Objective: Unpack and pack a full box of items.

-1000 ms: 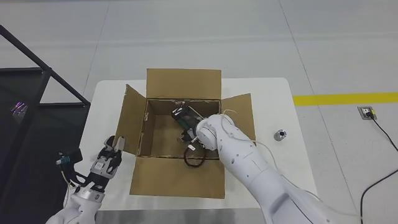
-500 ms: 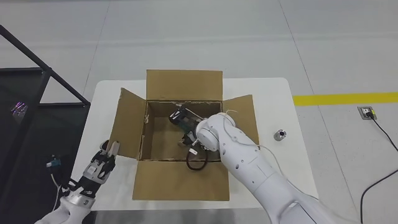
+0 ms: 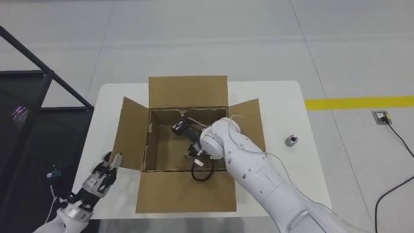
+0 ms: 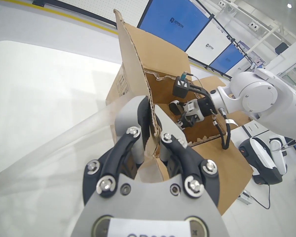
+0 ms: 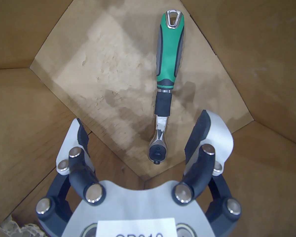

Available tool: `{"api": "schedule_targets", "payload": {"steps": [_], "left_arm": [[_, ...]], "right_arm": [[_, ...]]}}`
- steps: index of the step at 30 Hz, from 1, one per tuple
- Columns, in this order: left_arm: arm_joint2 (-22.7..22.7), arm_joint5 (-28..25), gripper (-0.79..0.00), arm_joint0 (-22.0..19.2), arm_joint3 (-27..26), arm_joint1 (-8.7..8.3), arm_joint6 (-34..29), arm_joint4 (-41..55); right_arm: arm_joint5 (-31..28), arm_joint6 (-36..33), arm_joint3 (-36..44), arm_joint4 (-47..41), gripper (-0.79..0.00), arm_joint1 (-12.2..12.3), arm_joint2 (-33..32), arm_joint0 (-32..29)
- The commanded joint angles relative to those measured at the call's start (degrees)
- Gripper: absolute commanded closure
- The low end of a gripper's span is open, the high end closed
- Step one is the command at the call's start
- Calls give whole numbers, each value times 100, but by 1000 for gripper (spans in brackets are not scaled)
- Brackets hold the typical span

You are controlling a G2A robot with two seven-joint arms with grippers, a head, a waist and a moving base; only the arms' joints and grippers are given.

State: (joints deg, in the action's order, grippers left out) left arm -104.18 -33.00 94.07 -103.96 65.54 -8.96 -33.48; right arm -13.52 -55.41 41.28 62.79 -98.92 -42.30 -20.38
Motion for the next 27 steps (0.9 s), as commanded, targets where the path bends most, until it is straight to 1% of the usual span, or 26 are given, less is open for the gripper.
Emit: {"api": "schedule_targets", "payload": {"steps": [1,7,13,21,27], "left_arm": [[-49,-123,0,11,42,-12,-35,13],[-198,-515,0,39,208,-58,-283,237],[-335,-744,0,67,295,-102,-524,462],[-582,-950,0,87,382,-168,-809,688],[-638,-966,0,44,417,-206,-957,819]], "right_arm": [[37,52,-86,-57,-785,-26,-8,28],[21,174,-421,-179,-785,-131,31,147],[-25,211,-656,-234,-785,-236,98,274],[-104,171,-913,-270,-785,-374,203,398],[16,192,-1271,-299,-785,-520,307,463]]}}
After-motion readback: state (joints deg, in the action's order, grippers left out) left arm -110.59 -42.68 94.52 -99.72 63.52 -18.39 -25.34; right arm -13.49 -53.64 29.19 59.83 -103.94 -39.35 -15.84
